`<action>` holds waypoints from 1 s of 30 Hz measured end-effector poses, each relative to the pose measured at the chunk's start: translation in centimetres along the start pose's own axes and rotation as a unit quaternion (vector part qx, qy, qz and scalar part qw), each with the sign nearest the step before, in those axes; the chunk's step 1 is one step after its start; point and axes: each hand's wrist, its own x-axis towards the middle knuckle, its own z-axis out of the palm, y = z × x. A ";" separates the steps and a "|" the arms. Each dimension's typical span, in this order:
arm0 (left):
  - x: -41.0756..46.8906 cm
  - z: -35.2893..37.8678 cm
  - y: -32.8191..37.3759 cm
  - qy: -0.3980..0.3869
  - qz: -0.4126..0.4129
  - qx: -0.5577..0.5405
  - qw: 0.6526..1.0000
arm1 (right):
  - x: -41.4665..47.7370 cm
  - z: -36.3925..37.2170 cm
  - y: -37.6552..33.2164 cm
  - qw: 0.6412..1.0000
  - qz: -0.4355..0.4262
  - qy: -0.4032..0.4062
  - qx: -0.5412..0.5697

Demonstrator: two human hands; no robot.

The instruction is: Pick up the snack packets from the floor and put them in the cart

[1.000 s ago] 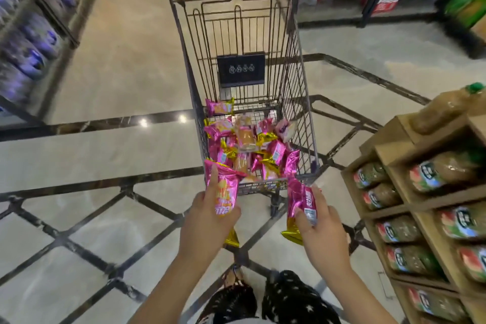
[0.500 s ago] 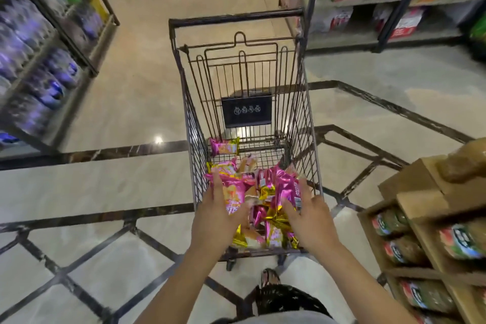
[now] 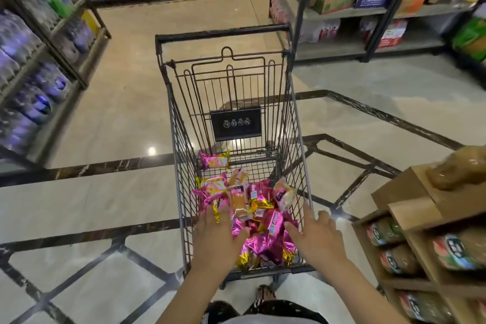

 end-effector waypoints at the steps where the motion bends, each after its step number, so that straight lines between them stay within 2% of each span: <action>1: -0.3 0.1 0.4 -0.008 0.011 0.008 1.000 | -0.4 0.1 0.3 1.000 0.007 0.000 -0.018; 8: -2.8 0.6 3.0 -0.048 0.151 0.095 0.983 | -5.3 1.8 2.9 0.986 0.103 0.030 -0.131; 13: -5.4 1.7 3.6 -0.134 0.236 0.145 0.951 | -11.3 4.3 4.1 0.982 0.182 0.022 -0.051; 18: -10.5 3.5 1.4 -0.163 0.324 0.177 0.915 | -19.3 9.9 3.9 0.962 0.272 0.003 0.032; 25: -17.7 9.5 -2.4 -0.217 0.425 0.253 0.842 | -33.5 19.1 2.5 0.898 0.409 -0.012 0.159; 30: -24.2 12.1 -2.3 -0.245 0.498 0.266 0.788 | -42.7 24.0 3.0 0.829 0.518 -0.032 0.209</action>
